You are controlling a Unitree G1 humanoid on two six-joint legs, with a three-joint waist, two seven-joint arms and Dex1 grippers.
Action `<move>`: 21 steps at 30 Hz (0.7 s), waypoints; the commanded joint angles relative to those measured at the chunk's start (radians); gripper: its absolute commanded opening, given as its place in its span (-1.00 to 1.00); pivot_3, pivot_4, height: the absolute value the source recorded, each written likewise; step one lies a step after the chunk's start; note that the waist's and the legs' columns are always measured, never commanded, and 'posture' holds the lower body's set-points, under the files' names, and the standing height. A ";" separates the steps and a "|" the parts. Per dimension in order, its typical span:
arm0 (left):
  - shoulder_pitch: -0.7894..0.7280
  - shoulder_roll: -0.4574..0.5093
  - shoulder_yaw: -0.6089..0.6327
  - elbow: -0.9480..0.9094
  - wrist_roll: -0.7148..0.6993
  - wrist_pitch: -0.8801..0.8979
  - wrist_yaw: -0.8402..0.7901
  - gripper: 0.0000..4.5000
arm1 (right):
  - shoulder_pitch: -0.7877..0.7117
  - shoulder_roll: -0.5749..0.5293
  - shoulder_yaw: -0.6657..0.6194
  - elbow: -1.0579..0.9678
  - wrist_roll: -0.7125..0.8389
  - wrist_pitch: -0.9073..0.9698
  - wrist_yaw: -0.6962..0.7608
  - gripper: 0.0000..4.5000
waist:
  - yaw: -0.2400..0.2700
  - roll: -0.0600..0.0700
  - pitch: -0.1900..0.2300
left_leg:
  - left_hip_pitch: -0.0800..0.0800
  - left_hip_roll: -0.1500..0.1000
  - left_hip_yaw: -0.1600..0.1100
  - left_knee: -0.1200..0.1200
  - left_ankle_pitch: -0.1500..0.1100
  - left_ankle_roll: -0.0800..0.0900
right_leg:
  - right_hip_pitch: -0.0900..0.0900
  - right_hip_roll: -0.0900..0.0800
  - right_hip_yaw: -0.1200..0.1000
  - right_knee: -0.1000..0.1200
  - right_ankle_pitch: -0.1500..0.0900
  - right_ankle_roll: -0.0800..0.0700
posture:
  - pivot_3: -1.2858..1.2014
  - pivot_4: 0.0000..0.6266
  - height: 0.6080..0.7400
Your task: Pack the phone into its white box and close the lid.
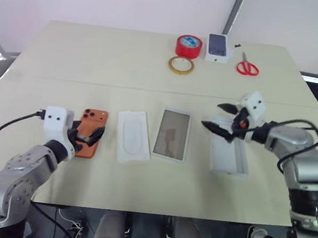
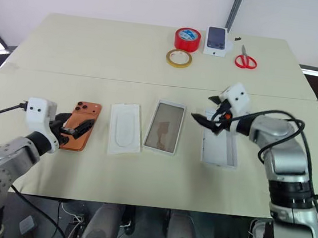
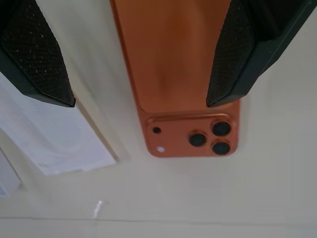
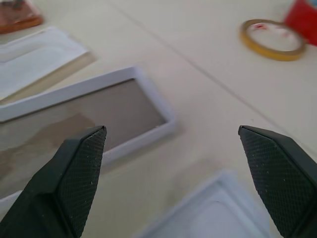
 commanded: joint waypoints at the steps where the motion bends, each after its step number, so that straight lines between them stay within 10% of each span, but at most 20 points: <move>1: -0.045 -0.031 -0.049 -0.064 -0.072 0.111 0.042 0.97 | 0.017 0.011 0.038 -0.152 0.007 0.021 -0.021 0.98 | 0.002 0.000 0.000 | 0.000 0.000 0.000 0.001 0.000 0.000 | 0.000 0.000 0.000 0.000 0.000 0.000 | 0.03 -0.52 1.00; 21: -0.235 -0.359 0.079 0.003 -0.139 0.528 0.238 0.87 | 0.062 0.002 0.216 -0.302 -0.057 0.005 -0.007 1.00 | -0.001 -0.001 -0.001 | 0.002 -0.001 -0.003 0.002 0.000 0.000 | 0.004 0.001 -0.001 0.000 0.000 0.001 | 0.03 -0.52 1.00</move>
